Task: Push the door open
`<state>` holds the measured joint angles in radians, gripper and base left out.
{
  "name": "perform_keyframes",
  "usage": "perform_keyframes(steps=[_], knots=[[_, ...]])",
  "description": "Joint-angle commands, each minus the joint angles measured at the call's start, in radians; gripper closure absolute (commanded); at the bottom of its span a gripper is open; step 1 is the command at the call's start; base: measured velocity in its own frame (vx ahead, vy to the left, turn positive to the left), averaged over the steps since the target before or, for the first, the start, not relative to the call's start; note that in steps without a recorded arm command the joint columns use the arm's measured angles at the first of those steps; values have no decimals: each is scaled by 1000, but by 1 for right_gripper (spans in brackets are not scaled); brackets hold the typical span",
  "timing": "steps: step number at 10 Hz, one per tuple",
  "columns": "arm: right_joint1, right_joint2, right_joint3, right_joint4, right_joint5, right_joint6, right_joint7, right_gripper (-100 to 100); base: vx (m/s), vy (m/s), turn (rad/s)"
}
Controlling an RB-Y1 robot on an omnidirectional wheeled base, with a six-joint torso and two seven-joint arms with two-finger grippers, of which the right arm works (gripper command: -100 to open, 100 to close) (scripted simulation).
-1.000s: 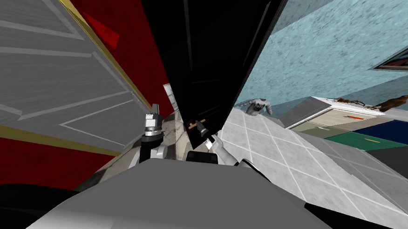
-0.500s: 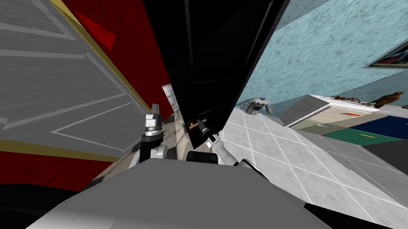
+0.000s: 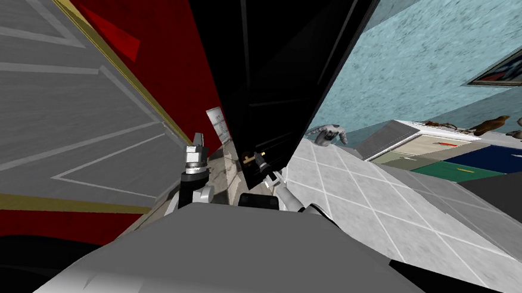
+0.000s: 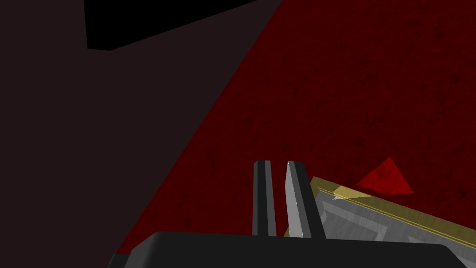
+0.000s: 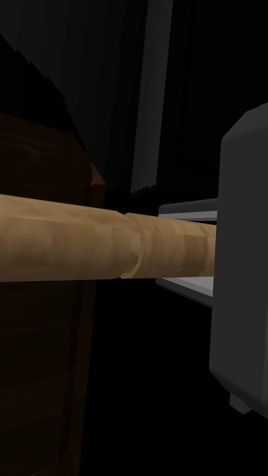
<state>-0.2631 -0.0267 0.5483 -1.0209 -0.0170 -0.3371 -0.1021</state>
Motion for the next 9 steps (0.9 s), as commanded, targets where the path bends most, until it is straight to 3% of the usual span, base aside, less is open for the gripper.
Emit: perform_keyframes(steps=[1,7,8,9], knots=[[-9,3,-30,9,-2,0,8,100,54,143,-83],[-14,59,-106,33,-3,0,34,100,67,181,-77],[-14,65,-112,35,-3,0,35,100,35,164,-60],[-13,54,-115,31,-4,1,34,100,25,56,-42]])
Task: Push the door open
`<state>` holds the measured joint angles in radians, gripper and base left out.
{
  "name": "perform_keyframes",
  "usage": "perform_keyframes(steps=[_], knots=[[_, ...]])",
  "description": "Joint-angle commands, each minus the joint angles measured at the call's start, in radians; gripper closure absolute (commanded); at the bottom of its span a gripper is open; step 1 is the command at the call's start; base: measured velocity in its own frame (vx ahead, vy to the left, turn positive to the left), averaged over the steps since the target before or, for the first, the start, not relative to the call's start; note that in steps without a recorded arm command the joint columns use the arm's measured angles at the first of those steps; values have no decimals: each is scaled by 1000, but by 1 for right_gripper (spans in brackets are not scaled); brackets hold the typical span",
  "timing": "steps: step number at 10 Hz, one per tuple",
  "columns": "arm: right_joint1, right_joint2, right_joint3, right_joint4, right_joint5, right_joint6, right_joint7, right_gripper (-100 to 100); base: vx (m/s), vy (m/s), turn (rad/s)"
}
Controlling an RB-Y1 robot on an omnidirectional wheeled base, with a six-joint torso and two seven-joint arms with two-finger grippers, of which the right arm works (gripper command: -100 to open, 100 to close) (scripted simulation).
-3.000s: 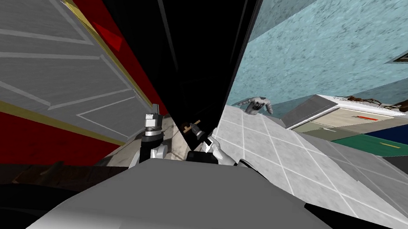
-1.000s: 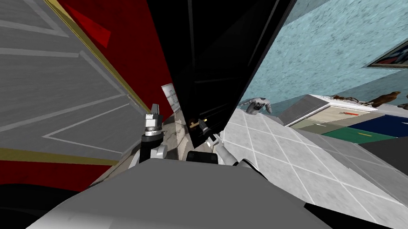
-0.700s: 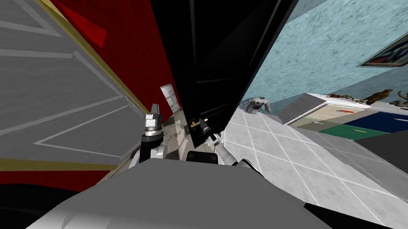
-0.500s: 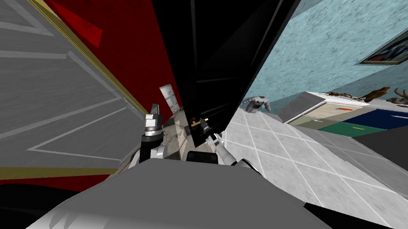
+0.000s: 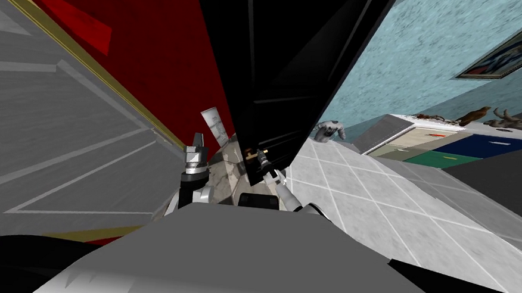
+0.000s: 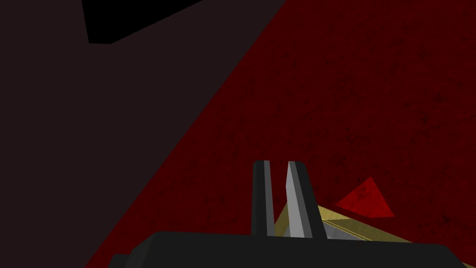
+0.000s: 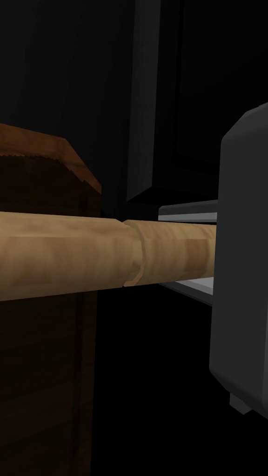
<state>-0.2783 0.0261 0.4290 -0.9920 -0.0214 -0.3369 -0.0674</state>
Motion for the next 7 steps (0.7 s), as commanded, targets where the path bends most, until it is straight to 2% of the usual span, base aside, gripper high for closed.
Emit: perform_keyframes(steps=[1,3,5,7], knots=[[-2,-27,-18,5,-2,-1,5,100,72,93,-40],[-5,-45,-40,11,-3,-2,12,100,88,156,-72],[-8,-51,-60,17,-5,-3,17,100,72,180,-49],[-11,-46,-86,24,-7,-5,25,100,117,216,-82]])
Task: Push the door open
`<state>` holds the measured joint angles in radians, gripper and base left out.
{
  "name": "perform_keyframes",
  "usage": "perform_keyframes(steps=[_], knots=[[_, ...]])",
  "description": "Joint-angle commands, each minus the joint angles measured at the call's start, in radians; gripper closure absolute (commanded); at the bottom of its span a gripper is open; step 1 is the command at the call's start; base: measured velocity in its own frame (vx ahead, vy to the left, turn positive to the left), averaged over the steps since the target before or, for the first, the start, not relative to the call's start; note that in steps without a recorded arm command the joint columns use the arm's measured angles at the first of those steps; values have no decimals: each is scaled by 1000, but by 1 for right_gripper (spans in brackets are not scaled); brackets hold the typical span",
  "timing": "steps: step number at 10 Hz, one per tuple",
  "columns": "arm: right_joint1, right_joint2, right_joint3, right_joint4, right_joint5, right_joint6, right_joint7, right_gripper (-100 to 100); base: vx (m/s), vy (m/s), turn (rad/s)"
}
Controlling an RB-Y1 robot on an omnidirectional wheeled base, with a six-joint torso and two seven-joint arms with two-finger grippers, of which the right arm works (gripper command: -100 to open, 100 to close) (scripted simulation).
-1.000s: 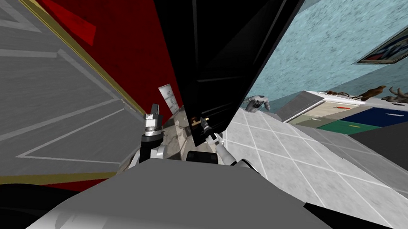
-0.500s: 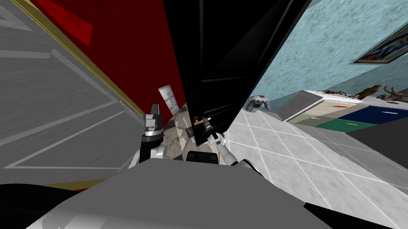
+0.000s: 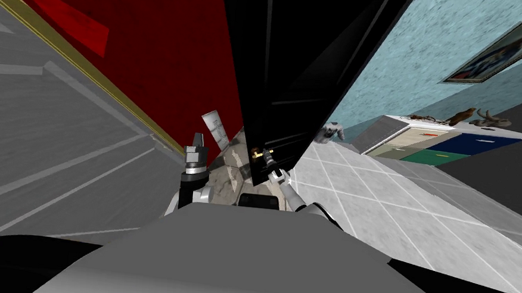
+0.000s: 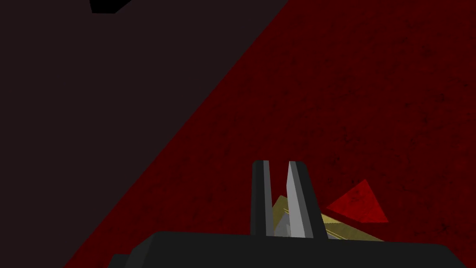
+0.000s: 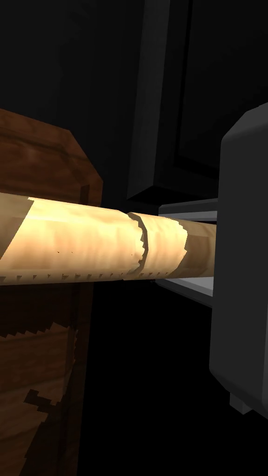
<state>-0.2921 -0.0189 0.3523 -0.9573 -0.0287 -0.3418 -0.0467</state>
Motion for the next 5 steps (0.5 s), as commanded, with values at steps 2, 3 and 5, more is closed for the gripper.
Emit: perform_keyframes(steps=[2,3,5], knots=[[0,18,-34,-4,-2,-1,11,100,121,168,-69],[-1,30,-43,-1,-3,-2,14,100,111,166,-81],[0,34,-55,-7,-4,2,15,100,59,113,-65]])
